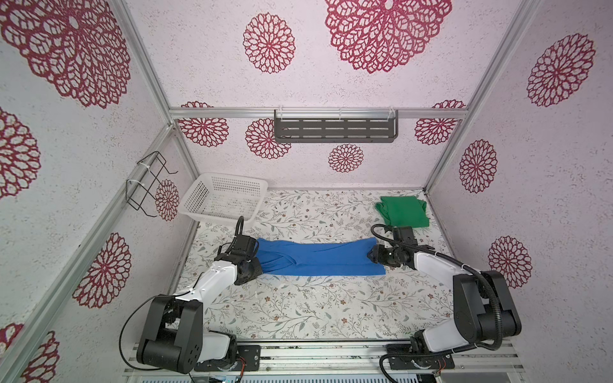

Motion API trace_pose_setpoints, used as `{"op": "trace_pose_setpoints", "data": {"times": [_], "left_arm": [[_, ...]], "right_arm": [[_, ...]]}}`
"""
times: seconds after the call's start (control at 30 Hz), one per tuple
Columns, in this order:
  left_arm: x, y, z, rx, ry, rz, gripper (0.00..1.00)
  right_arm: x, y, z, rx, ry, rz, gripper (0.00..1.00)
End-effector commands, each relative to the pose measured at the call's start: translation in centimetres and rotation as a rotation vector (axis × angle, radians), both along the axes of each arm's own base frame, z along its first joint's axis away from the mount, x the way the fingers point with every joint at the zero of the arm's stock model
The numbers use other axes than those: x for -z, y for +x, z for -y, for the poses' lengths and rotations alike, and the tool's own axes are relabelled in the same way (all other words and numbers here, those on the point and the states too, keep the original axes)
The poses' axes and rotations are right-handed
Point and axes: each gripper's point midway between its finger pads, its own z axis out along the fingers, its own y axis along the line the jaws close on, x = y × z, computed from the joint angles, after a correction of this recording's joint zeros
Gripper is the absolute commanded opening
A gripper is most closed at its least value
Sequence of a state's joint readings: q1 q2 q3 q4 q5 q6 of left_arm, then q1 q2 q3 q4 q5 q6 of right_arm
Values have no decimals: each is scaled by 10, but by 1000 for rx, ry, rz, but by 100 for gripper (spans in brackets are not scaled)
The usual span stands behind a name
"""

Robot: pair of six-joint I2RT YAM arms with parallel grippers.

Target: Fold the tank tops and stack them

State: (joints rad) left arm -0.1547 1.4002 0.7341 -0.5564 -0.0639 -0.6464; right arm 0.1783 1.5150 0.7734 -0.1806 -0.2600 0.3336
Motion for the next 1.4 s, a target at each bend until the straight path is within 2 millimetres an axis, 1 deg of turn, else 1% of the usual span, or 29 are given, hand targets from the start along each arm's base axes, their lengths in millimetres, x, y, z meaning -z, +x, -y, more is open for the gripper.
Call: {"op": "trace_pose_setpoints", "data": {"times": [0.0,0.1,0.17,0.2,0.3,0.33,0.37,0.4,0.43,0.47,0.57,0.63,0.7,0.77,0.8,0.83,0.87,0.9,0.93,0.97,1.03,1.07,1.1,1.17,1.2,1.27,1.37], "left_arm": [[5,14,-13,-16,-8,0,7],[21,21,-20,-30,-35,-40,9],[30,25,-25,-36,-41,-63,15],[29,28,-25,-36,-45,-61,18],[22,40,-30,-46,-49,-32,37],[18,43,-28,-46,-59,-31,46],[15,45,-28,-45,-59,-30,52],[11,45,-27,-42,-62,-26,56],[5,45,-27,-41,-60,-17,59],[-1,44,-28,-45,-52,-7,61],[-26,40,-29,-49,-18,35,64],[-46,35,-31,-47,29,57,65],[-64,29,-34,-47,85,66,66],[-84,26,-33,-49,118,92,67],[-92,27,-28,-44,109,118,67],[-100,33,-18,-32,83,154,67],[-105,39,-5,-13,49,191,66],[-109,48,14,15,0,228,65],[-110,58,36,53,-56,257,65],[-107,66,57,84,-118,270,64],[-92,82,106,149,-281,271,62],[-83,88,124,168,-334,267,61],[-74,94,133,170,-355,261,60],[-50,103,143,162,-367,227,57],[-40,106,143,151,-354,212,56],[-15,107,136,138,-290,158,56],[11,105,128,136,-219,94,56]], "right_arm": [[9,-1,1,-1,-24,-14,57],[17,-6,-1,-1,-22,-41,57],[21,-10,-2,-3,-26,-61,57],[22,-11,-2,-4,-29,-66,57],[18,-14,-5,-22,-36,-71,57],[12,-14,-6,-37,-42,-58,57],[3,-14,-8,-52,-54,-33,58],[-5,-13,-9,-61,-68,0,58],[-17,-10,-9,-67,-85,48,58],[-28,-7,-9,-70,-95,97,58],[-49,-2,-6,-50,-94,204,56],[-52,0,-6,-46,-92,221,54],[-53,1,-13,-64,-74,205,53],[-54,3,-19,-78,-95,195,50],[-53,4,-21,-77,-122,194,47],[-50,6,-21,-72,-146,187,41],[-45,8,-19,-64,-163,174,31],[-38,10,-18,-50,-179,149,14],[-31,12,-16,-43,-191,119,1],[-24,12,-18,-45,-193,96,0],[-17,15,-24,-48,-178,90,0],[-14,16,-24,-42,-174,90,0],[-11,16,-23,-35,-178,86,0],[-4,13,-18,-19,-197,72,0],[-2,11,-16,-14,-205,66,0],[4,5,-13,-7,-208,50,0],[13,-5,-12,-4,-197,25,0]]}}
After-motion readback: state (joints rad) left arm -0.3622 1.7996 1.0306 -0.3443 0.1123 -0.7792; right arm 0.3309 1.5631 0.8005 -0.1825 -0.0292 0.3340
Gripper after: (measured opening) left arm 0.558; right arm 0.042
